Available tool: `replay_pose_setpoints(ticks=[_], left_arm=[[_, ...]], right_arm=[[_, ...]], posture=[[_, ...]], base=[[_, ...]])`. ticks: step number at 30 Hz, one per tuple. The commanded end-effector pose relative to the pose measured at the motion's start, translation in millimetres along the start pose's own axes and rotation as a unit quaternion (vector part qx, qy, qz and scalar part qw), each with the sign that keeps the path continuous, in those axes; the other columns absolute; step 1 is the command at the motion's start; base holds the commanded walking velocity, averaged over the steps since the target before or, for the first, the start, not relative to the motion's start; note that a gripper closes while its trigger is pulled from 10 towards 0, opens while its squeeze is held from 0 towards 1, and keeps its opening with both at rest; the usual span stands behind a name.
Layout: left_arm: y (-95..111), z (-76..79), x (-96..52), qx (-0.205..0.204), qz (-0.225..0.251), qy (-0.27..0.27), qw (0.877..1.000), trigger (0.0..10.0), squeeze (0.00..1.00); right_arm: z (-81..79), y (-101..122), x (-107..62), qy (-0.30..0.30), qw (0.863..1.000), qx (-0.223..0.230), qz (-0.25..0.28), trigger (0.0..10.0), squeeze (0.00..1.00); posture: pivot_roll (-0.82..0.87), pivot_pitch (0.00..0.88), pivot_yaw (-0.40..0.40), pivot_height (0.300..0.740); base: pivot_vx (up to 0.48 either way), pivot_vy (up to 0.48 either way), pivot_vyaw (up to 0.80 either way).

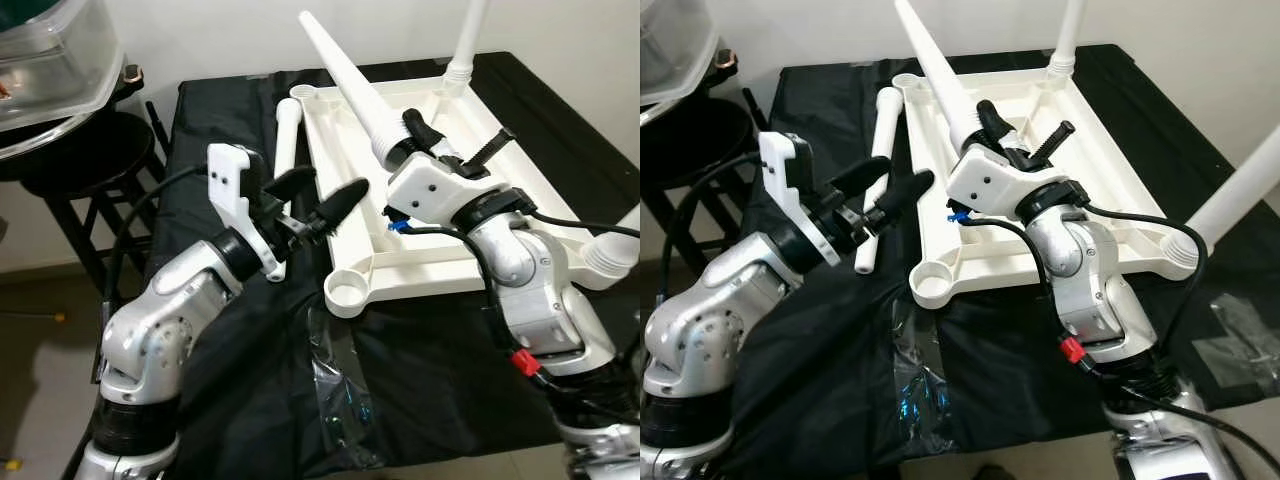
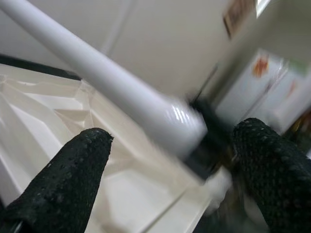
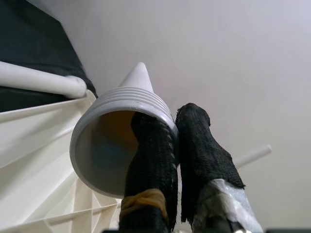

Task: Building children table

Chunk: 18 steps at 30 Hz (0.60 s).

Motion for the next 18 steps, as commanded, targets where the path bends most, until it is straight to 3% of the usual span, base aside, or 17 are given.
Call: replay_pose_setpoints(ticks=[1,5,9,10,13,14,15,17,18], left_arm=[[1.1,-6.5,-0.2,-0.042,0.003,0.010,0.999,10.0,0.00],[30.6,-10.6,19.4,-0.120,0.035,-0.017,0.992,10.0,0.00],[41.1,-8.2,31.6,-0.153,0.029,-0.042,0.987,10.0,0.00],[39.9,-7.6,37.8,-0.173,0.014,-0.049,0.984,10.0,0.00],[33.2,-7.8,43.6,-0.183,-0.009,-0.047,0.982,10.0,0.00],[21.8,-6.6,48.8,-0.191,-0.042,-0.043,0.980,10.0,0.00],[21.8,-6.6,48.8,-0.191,-0.042,-0.043,0.980,10.0,0.00],[-4.9,-5.6,55.5,-0.180,-0.107,-0.027,0.977,10.0,0.00],[-4.9,-5.6,55.5,-0.180,-0.107,-0.027,0.977,10.0,0.00]], right_arm=[[-0.2,9.6,-2.3,-0.007,0.999,-0.017,0.028,0.0,0.00],[-11.6,18.7,-12.2,0.009,0.995,-0.058,0.081,0.0,0.00],[-16.2,27.8,-16.6,0.012,0.990,-0.075,0.117,0.0,0.00],[-19.6,33.3,-18.6,0.015,0.988,-0.078,0.134,0.0,0.00],[-22.4,39.6,-20.2,0.017,0.985,-0.079,0.152,0.0,0.00],[-25.4,46.8,-21.5,0.019,0.982,-0.078,0.170,0.0,0.00],[-25.4,46.8,-21.5,0.019,0.982,-0.078,0.170,0.0,0.00],[-28.7,58.1,-21.9,0.020,0.977,-0.079,0.197,0.0,0.00],[-28.7,58.1,-21.9,0.020,0.977,-0.079,0.197,0.0,0.00]], posture=[[-0.07,0.175,0.029,0.740],[-0.07,0.170,0.029,0.740],[-0.08,0.166,0.034,0.740],[-0.08,0.165,0.035,0.740],[-0.08,0.164,0.039,0.740],[-0.08,0.163,0.041,0.740],[-0.08,0.163,0.041,0.740],[-0.08,0.163,0.042,0.740],[-0.08,0.163,0.042,0.740]], base=[[0.000,0.000,0.00],[0.000,0.000,0.00],[0.000,0.000,0.00],[0.000,0.000,0.00],[0.000,0.000,0.00],[0.000,0.000,0.00],[0.000,0.000,0.00],[0.000,0.000,0.00],[0.000,0.000,0.00]])
Point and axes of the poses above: a point about 5 cm out from each wrist's last joint towards the gripper, its own x axis pointing out of the wrist towards the gripper, its own y axis along the axis of the wrist's last joint, z = x × y, the point moved 4 cm from there along x, pointing out of the wrist towards the gripper, and after that the axes turned 13 degrees about -x, right-handed, at the moved point
